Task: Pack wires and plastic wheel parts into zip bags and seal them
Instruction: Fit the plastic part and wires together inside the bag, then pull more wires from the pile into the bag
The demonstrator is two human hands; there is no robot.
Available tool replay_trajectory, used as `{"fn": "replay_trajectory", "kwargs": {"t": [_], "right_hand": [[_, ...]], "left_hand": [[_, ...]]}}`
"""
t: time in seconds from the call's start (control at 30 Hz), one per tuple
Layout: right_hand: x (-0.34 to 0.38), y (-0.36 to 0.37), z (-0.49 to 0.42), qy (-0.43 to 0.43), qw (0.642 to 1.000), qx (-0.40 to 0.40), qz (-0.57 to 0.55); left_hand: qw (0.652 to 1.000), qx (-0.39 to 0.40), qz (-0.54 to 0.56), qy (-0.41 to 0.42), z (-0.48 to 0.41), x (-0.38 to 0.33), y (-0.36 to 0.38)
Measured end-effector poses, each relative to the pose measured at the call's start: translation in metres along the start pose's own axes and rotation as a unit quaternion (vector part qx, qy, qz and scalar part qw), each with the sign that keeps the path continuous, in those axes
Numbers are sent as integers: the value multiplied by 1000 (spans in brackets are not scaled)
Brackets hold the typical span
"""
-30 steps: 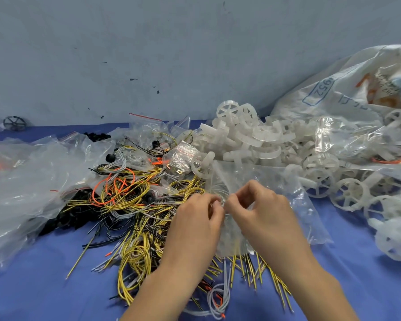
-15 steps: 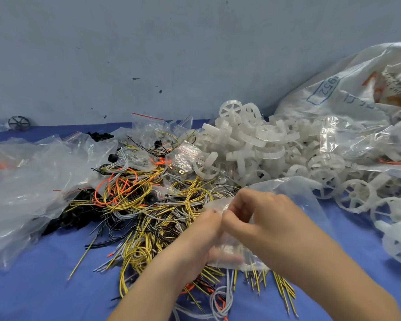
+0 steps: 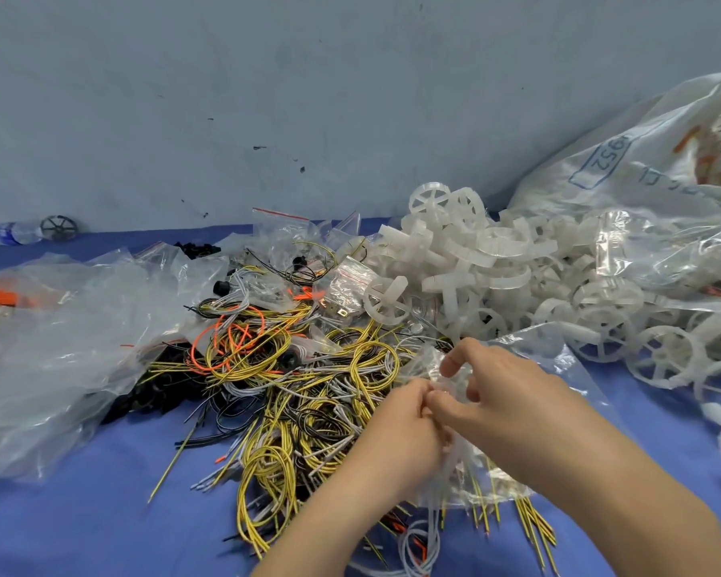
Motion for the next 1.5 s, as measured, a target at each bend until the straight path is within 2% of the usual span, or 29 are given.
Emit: {"fn": "replay_trajectory", "kwargs": {"t": [0.1,0.17,0.27,0.33,0.4,0.53,0.63,0.73,0.9,1.1,1.2,1.23,1.3,1.4,1.5], "right_hand": [[1,1,2,-1,999,-27,22],[2,3,2,-8,999,-44,19],[2,6,1,-19,998,-57,-20],[2,8,-1,-24,996,-58,-58],[3,9,-2,-25,993,-65,-94],[4,11,-7,-14,985,-106,-135],[4,14,-10,-10,981,-129,-144],[5,18,-11,-13,978,-146,-151],[6,20,-12,-13,973,-161,-166],[5,19,-12,-15,972,-169,-164],[5,20,-11,-16,972,-168,-161],[6,20,-11,-16,973,-167,-159],[6,21,-11,-15,974,-164,-157],[6,20,-11,-13,976,-155,-151],[6,20,-9,8,982,-123,-140]], "left_hand": [[998,-4,59,-12,2,-10,-19],[998,-24,51,12,2,-14,-43],[984,-148,-80,55,-2,-5,-91],[936,-266,-222,59,-4,11,-121],[880,-329,-341,40,-4,31,-138],[851,-333,-405,32,-5,52,-141],[826,-355,-434,54,-8,55,-138],[815,-374,-432,92,-8,53,-138],[815,-427,-365,140,-6,36,-150],[876,-433,-129,168,4,12,-163],[925,-347,118,97,7,6,-162],[928,-301,210,57,6,5,-160],[911,-226,345,-18,5,8,-158],[882,-151,430,-115,4,14,-151],[880,-105,435,-159,3,19,-142]]}}
Point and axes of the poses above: each hand's wrist, its own z-axis away from the middle knuckle, its own y-axis out of the palm, x = y × z, the point moved 1 cm from there along -z, towards the middle knuckle, and after that the axes turned 11 degrees about -x, right-handed, at the moved point
